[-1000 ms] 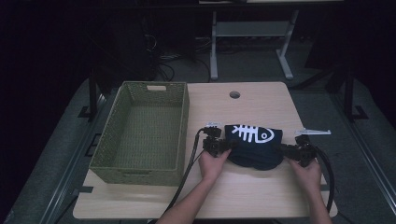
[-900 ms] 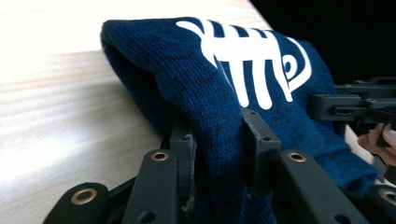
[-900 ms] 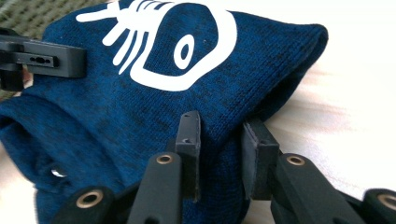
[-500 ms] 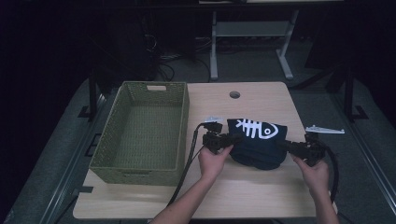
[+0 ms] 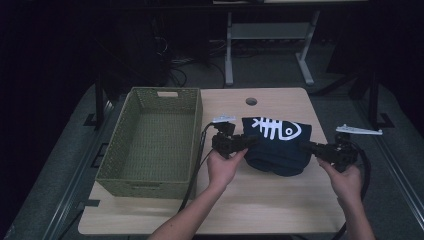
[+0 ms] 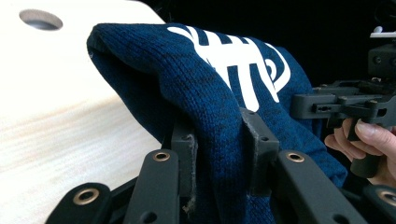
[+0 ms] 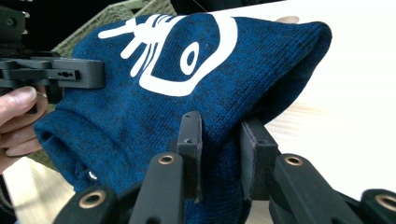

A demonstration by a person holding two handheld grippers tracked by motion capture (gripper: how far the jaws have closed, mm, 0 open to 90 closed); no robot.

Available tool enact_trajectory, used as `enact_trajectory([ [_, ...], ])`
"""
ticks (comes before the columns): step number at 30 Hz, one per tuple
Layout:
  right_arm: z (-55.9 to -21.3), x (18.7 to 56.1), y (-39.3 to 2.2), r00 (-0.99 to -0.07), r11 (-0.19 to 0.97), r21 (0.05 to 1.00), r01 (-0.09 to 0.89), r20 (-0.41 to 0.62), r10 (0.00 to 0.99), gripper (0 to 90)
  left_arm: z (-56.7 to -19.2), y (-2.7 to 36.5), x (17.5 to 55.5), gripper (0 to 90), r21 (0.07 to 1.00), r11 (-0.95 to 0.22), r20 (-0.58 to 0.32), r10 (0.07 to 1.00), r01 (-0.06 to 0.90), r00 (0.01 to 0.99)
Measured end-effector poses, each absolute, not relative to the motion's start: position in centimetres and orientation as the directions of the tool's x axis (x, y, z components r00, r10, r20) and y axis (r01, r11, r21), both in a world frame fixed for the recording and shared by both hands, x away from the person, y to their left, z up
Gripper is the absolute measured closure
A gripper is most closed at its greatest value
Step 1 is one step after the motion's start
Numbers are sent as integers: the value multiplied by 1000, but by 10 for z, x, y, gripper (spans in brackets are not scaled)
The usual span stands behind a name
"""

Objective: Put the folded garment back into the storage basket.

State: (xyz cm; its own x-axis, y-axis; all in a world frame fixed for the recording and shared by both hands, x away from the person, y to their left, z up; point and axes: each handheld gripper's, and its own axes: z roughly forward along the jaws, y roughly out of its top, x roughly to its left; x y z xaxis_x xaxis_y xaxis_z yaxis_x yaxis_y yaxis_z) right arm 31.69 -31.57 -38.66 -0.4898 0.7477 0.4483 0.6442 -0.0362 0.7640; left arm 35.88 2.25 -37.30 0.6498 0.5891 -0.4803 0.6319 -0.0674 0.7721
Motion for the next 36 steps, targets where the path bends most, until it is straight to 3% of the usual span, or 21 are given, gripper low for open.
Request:
enact_trajectory([
  [14, -363, 329, -302, -529, -87, 762, 642, 522, 670, 723, -351, 49, 365, 697, 770, -28, -511, 573, 638, 641],
  [36, -344, 345, -267, -573, -63, 770, 635, 523, 631, 723, -334, 93, 365, 695, 768, 23, -533, 578, 640, 618],
])
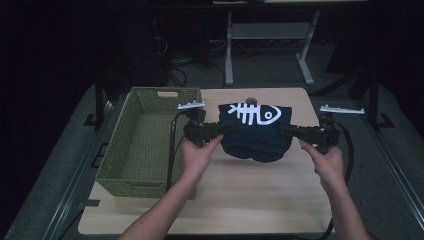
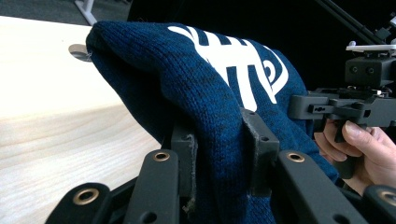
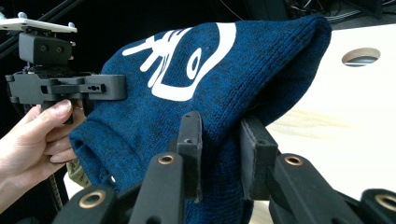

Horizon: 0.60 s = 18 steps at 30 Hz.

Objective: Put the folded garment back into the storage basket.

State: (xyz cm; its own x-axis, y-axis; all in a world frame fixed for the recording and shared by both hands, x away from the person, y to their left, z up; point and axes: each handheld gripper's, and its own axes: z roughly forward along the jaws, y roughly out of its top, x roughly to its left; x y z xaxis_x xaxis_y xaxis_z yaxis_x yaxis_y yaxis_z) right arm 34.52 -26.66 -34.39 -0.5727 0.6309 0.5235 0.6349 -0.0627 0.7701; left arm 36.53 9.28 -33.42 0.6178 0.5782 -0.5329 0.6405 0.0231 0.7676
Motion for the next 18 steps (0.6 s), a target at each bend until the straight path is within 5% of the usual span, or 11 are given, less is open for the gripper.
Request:
enact_trajectory([
  [18, -328, 357, -223, -612, -34, 773, 634, 528, 588, 723, -321, 139, 364, 690, 769, 65, -547, 582, 636, 602],
])
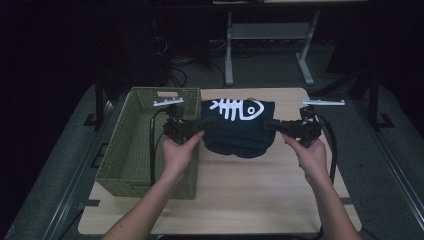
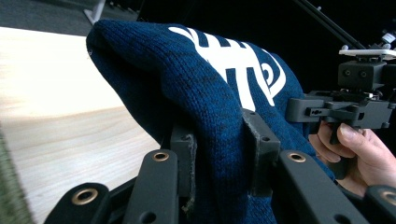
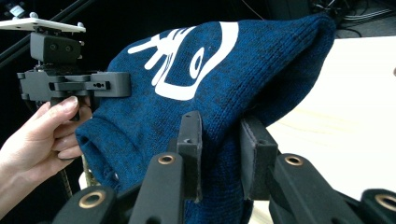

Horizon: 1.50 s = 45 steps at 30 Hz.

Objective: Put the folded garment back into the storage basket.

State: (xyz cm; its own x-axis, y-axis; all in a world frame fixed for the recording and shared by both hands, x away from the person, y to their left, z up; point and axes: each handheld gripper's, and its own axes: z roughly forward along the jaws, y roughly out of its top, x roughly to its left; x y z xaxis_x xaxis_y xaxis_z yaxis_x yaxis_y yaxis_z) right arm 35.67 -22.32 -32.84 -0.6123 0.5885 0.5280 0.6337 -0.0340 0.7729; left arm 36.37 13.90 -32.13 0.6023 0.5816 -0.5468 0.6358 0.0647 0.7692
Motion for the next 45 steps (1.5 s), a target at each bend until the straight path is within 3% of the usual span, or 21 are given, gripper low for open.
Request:
enact_trajectory([
  [45, -314, 390, -117, -678, 27, 777, 629, 530, 509, 723, -316, 238, 359, 688, 757, 158, -565, 645, 634, 514],
])
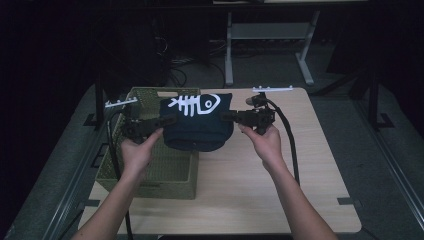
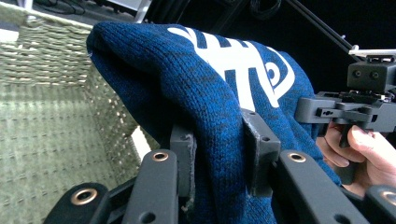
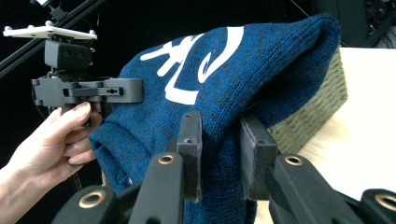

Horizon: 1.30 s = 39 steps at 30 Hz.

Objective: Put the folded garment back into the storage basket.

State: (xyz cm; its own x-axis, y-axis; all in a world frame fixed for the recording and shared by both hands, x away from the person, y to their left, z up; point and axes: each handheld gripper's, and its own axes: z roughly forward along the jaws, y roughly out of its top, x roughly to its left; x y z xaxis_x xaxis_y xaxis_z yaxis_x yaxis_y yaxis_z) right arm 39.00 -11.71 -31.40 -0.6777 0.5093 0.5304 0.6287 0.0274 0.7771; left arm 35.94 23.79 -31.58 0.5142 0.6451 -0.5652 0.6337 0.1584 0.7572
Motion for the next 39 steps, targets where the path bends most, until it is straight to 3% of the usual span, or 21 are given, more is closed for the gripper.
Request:
enact_trajectory([
  [39, -326, 412, -35, -695, 102, 761, 641, 519, 497, 722, -327, 309, 357, 678, 726, 204, -573, 708, 657, 413],
])
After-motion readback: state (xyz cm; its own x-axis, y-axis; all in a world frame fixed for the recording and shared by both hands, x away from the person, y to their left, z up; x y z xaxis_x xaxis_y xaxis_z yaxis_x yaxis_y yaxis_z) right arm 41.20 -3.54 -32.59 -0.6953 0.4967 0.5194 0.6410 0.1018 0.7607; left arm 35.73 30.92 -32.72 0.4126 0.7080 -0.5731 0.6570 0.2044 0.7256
